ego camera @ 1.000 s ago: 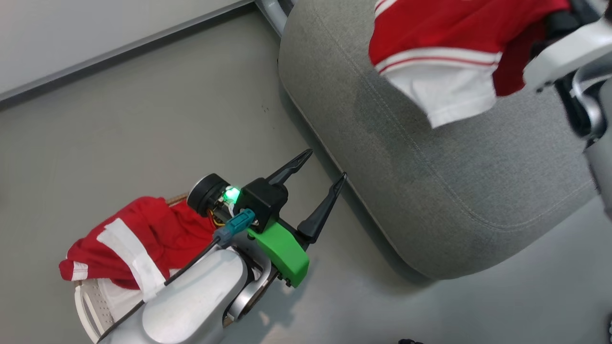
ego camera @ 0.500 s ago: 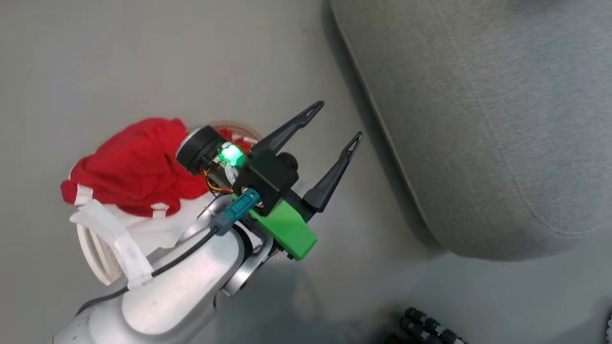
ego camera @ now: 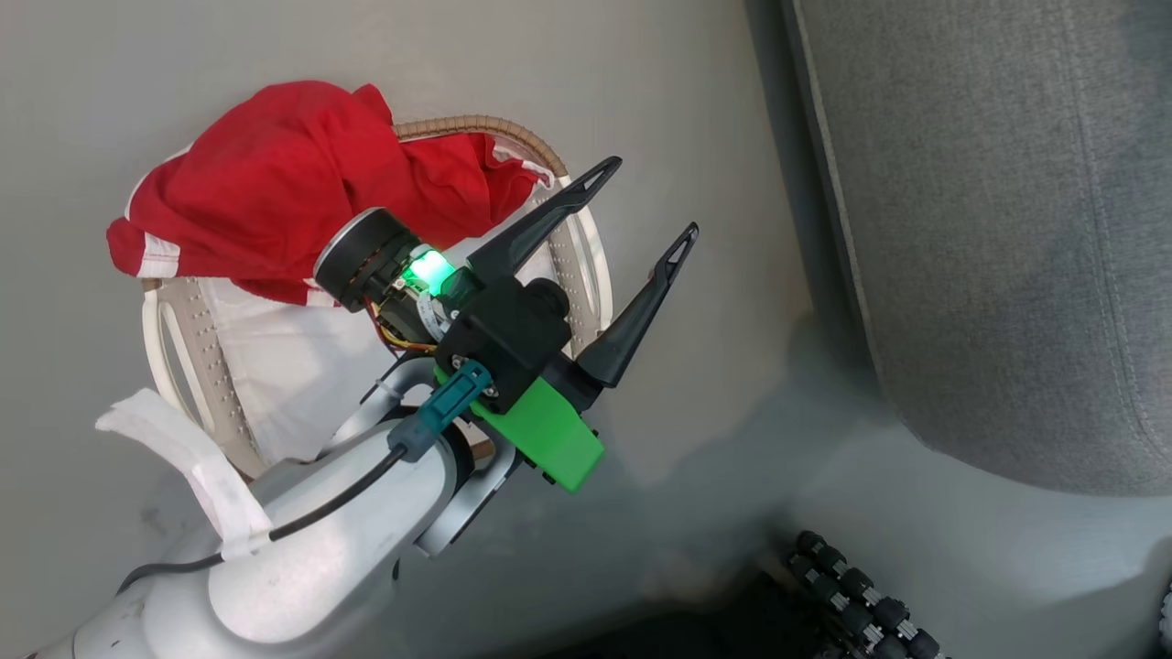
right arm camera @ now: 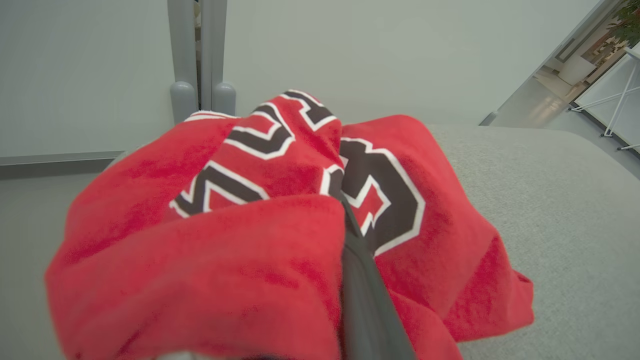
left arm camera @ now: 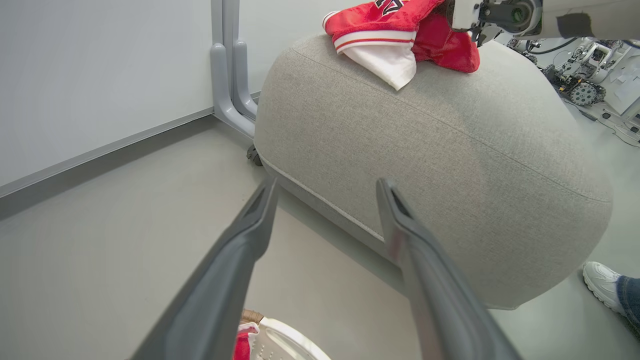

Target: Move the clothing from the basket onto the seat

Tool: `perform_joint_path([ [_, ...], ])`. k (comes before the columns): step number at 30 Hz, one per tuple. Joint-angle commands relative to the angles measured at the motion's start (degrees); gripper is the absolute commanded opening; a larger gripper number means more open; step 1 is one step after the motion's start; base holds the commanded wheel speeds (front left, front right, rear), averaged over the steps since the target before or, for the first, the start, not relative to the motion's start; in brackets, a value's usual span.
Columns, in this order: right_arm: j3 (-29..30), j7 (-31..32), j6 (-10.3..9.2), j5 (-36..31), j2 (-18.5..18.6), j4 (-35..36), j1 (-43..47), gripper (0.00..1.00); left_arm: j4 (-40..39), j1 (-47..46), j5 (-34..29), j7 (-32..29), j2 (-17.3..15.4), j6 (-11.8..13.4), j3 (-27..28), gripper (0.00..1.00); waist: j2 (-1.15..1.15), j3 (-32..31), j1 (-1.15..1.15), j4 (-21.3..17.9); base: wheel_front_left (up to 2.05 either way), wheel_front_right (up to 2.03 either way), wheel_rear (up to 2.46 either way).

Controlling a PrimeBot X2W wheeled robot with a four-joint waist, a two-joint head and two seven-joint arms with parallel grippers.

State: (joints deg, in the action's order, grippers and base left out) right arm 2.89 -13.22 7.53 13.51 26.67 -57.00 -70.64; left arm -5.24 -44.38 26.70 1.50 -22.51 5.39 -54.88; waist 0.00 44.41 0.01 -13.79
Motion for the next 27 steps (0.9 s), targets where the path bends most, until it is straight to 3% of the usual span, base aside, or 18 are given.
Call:
perform_joint_path([
  [1,0.09,-0.62,-0.08,-0.62,-0.38,-1.21,0.71,0.00,-0.19,-1.07,-0.48,-0.23,-0.67,0.31,0.10,1.00,0.00,1.19,-0.01,0.08,0.00,0.00,0.00],
  [2,0.08,-0.84,-0.08,-0.67,-0.60,-1.75,0.65,0.00,-0.26,-1.08,-0.49,-0.25,-0.71,0.40,0.11,1.00,0.00,1.20,-0.01,-0.12,0.00,0.00,0.00],
  [3,0.07,-1.18,-0.08,-0.83,-0.88,-2.19,0.58,0.12,-0.26,-1.10,-0.45,-0.36,-0.82,0.50,0.15,1.00,0.00,1.17,-0.01,-0.40,0.00,0.00,0.00],
  [4,0.31,-1.40,-0.08,-0.77,-1.20,-2.49,0.59,0.40,-0.20,-1.09,-0.39,-0.32,-0.89,0.54,0.17,1.00,0.00,1.11,-0.01,-0.64,0.00,0.00,0.00],
  [5,0.40,-1.58,-0.08,-0.53,-1.78,-2.71,0.79,0.96,-0.14,-0.99,-0.24,-0.32,-1.06,0.56,0.21,1.00,0.00,0.96,-0.01,-0.92,0.00,0.00,0.00],
  [6,0.39,-1.71,-0.08,-0.45,-2.09,-2.81,1.10,1.00,-0.10,-0.87,-0.08,-0.31,-1.14,0.60,0.26,1.00,0.00,0.80,-0.01,-1.12,0.00,0.00,0.00],
  [10,-0.60,-1.94,-0.08,0.35,-2.98,-1.62,2.59,1.00,0.18,-0.01,0.49,-0.11,-1.40,0.83,0.42,1.00,0.00,-0.41,-0.01,-2.06,0.00,0.00,0.00],
  [18,-4.18,-2.03,-0.08,2.54,-3.90,8.22,12.27,1.00,1.50,2.07,2.13,1.75,-1.24,1.27,0.99,1.00,0.00,-4.92,-0.01,-4.38,0.00,0.00,0.00],
  [27,-4.53,-2.04,-0.08,2.93,-3.16,17.14,24.32,1.00,5.40,4.52,4.56,5.94,0.47,0.71,1.57,1.00,0.00,-12.72,-0.01,-3.71,0.00,0.00,0.00],
])
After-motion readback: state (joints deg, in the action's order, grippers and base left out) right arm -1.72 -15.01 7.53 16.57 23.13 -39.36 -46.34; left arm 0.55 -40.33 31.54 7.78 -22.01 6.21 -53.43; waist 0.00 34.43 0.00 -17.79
